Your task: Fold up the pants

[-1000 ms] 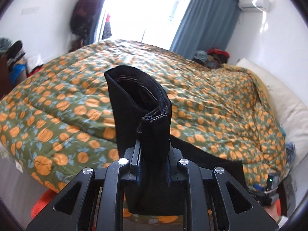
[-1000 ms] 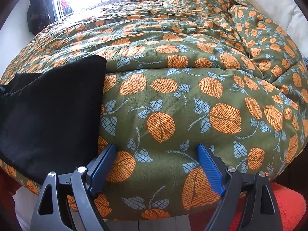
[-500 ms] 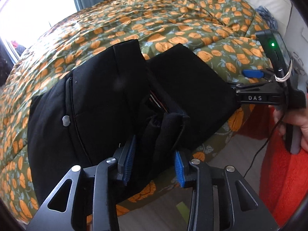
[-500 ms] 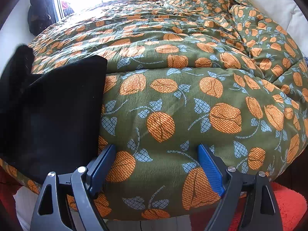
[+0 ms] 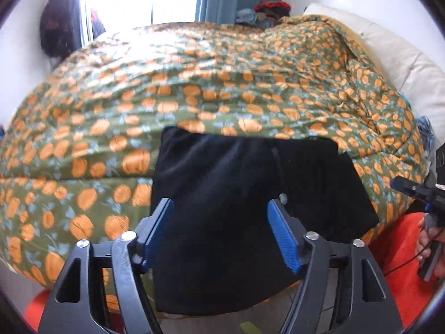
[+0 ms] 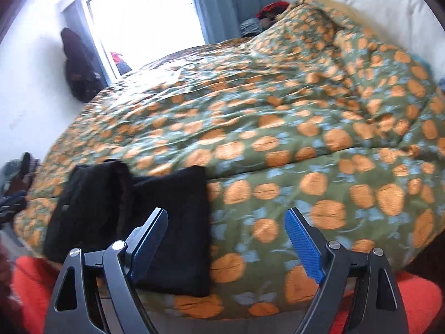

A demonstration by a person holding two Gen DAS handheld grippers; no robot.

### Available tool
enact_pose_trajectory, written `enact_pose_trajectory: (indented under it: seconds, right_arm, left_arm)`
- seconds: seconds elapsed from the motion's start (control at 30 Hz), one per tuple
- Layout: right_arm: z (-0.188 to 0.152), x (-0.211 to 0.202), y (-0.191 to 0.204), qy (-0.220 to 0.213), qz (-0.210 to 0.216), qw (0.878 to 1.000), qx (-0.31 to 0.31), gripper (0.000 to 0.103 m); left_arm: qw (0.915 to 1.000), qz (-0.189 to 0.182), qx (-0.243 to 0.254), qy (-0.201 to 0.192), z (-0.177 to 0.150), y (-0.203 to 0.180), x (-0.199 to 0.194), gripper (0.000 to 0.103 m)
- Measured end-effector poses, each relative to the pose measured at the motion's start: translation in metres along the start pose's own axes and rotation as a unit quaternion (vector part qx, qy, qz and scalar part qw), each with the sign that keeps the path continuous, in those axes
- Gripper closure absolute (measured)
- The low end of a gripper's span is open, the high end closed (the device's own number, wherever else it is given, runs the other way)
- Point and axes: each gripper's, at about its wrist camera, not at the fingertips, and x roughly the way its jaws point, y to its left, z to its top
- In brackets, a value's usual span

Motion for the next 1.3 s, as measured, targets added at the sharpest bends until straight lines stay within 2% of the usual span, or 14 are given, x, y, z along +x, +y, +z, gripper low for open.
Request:
enact_pose_trajectory:
  seconds: [0.07, 0.13, 0.2, 0.33, 0.47, 0.53, 0.63, 0.7, 0.73, 0.87, 0.97, 1.03, 1.17, 1.3]
  right_arm:
    - [-0.001, 0.023, 0.001, 0.052, 0.128, 0.988, 0.068, 0.019]
    - [-0.006, 0.052, 0.002, 0.107, 0.196, 0.967, 0.123, 0.025]
    - [-0.008, 0.081, 0.004, 0.157, 0.221, 0.952, 0.141, 0.031]
    - [-0.012, 0.120, 0.022, 0.238, 0.194, 0.947, 0.093, 0.032]
    - [-0.011, 0.141, 0.044, 0.260, 0.221, 0.937, 0.080, 0.032]
    - [-0.013, 0.152, 0.055, 0.268, 0.216, 0.937, 0.064, 0.034]
    - [-0.015, 0.157, 0.072, 0.268, 0.199, 0.943, 0.017, 0.043]
    - [-0.019, 0.154, 0.076, 0.261, 0.184, 0.948, -0.007, 0.055]
    - [-0.020, 0.154, 0.075, 0.259, 0.177, 0.950, -0.009, 0.067]
    - [-0.021, 0.156, 0.077, 0.261, 0.185, 0.948, -0.005, 0.074]
    - [-0.019, 0.153, 0.094, 0.251, 0.159, 0.953, -0.049, 0.076]
    - [-0.016, 0.149, 0.102, 0.243, 0.155, 0.957, -0.046, 0.079]
    - [0.006, 0.122, 0.096, 0.203, 0.243, 0.947, 0.053, 0.084]
    - [0.031, 0.091, 0.088, 0.175, 0.270, 0.944, 0.067, 0.085]
  left_arm:
    - [0.9978, -0.050, -0.007, 0.042, -0.014, -0.015, 0.038, 0.048]
    - [0.9965, -0.064, 0.028, 0.046, -0.025, -0.045, 0.056, 0.041]
    - [0.9959, -0.051, 0.067, 0.035, -0.030, -0.067, 0.058, 0.023]
    - [0.9953, -0.049, 0.077, 0.035, -0.032, -0.070, 0.056, 0.020]
    - [0.9957, -0.058, 0.068, 0.027, -0.031, -0.064, 0.057, 0.020]
    - [0.9956, -0.056, 0.072, 0.023, -0.032, -0.065, 0.057, 0.018]
    - [0.9950, -0.049, 0.085, 0.018, -0.034, -0.068, 0.058, 0.016]
    - [0.9952, -0.050, 0.082, 0.021, -0.031, -0.068, 0.058, 0.016]
    - [0.9955, -0.052, 0.076, 0.024, -0.029, -0.066, 0.057, 0.016]
    - [0.9978, -0.052, 0.028, 0.031, -0.021, -0.051, 0.043, 0.017]
    - [0.9987, -0.049, -0.005, 0.011, -0.019, -0.030, 0.017, 0.017]
    - [0.9993, -0.031, -0.021, -0.011, -0.018, -0.012, -0.003, 0.017]
    - [0.9961, -0.008, -0.077, -0.044, -0.021, 0.030, -0.033, 0.017]
    - [0.9922, -0.006, -0.112, -0.054, -0.024, 0.053, -0.043, 0.017]
